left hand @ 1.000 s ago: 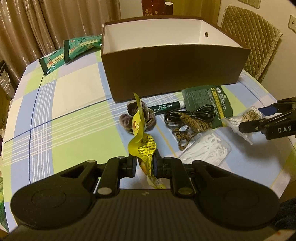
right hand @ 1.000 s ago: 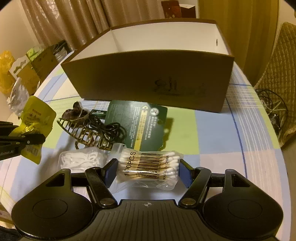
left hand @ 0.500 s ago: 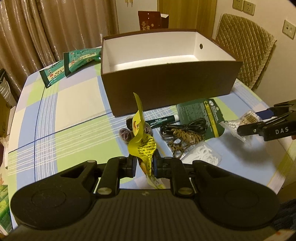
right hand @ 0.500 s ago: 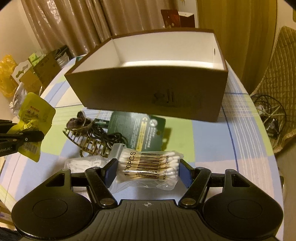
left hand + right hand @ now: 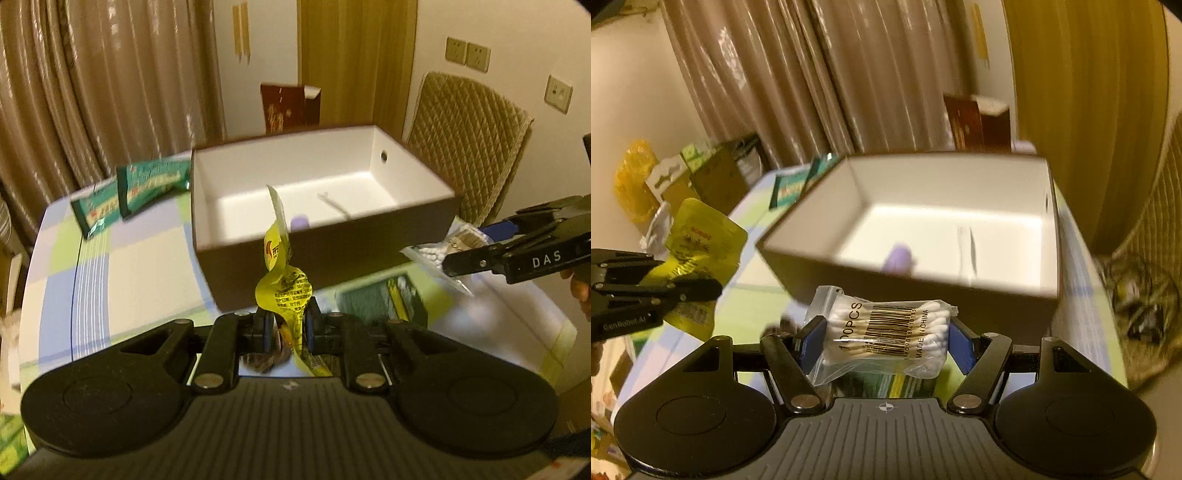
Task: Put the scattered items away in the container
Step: 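Lift the yellow packet and cotton swab bag over the box with both tools, then lower the yellow packet and swab bag into the box and open both tools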
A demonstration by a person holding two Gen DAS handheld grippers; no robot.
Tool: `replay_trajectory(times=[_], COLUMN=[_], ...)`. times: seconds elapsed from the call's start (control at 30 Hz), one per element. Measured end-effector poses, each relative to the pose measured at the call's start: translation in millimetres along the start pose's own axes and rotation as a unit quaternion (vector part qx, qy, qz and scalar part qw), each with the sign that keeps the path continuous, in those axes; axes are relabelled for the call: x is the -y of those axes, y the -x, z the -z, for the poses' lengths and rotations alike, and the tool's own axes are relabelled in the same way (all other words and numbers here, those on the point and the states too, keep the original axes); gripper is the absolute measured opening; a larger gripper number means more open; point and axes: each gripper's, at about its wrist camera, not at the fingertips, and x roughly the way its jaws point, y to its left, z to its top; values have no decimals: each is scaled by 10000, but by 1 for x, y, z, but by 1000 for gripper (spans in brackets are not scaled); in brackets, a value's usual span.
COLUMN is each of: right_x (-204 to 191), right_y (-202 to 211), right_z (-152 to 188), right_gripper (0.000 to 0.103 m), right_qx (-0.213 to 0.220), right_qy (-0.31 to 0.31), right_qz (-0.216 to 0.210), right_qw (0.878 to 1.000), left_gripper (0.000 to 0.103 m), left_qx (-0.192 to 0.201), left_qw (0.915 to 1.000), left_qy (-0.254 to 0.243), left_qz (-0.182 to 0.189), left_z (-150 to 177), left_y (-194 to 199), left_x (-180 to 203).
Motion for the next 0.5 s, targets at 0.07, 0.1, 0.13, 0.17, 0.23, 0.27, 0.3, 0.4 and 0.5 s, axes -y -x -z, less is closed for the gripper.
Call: replay_trajectory(times=[0.07, 0.1, 0.13, 0.17, 0.23, 0.27, 0.3, 0.4, 0.5], right_x=[3, 4, 6, 8, 12, 13, 14, 21, 30], right_y=[-5, -8, -13, -17, -28, -33, -41, -65, -93], right_z=[-15, -22, -29, -36, -48, -54, -60, -74, -83], right_gripper=[66, 66, 66, 66, 66, 66, 66, 66, 66], right_qx=[114, 161, 195, 217, 236, 234, 219, 87, -181], right_qy=[65, 97, 125, 147, 211, 259, 312, 405, 443], right_qz=[19, 47, 81, 112, 165, 205, 252, 343, 473], right_qw=[9999, 9998, 9997, 9996, 9994, 9992, 9990, 9986, 9977], left_gripper=[13, 13, 13, 13, 13, 13, 13, 14, 14], left_qx=[119, 183, 242, 289, 349, 374, 390, 348, 194], left_qw=[9999, 9998, 9996, 9995, 9993, 9991, 9990, 9991, 9995], left_qy=[-87, -123, -144, -153, -155, -178, -196, -242, -263], left_qz=[-7, -17, -20, -14, -4, 11, 11, -5, -27], left_z=[-13, -20, -27, -33, -48, -55, -62, -81, -95], left_y=[-3, -5, -7, -11, -19, -24, -30, -50, -76], left_x=[0, -1, -2, -4, -7, -9, -11, -18, -25])
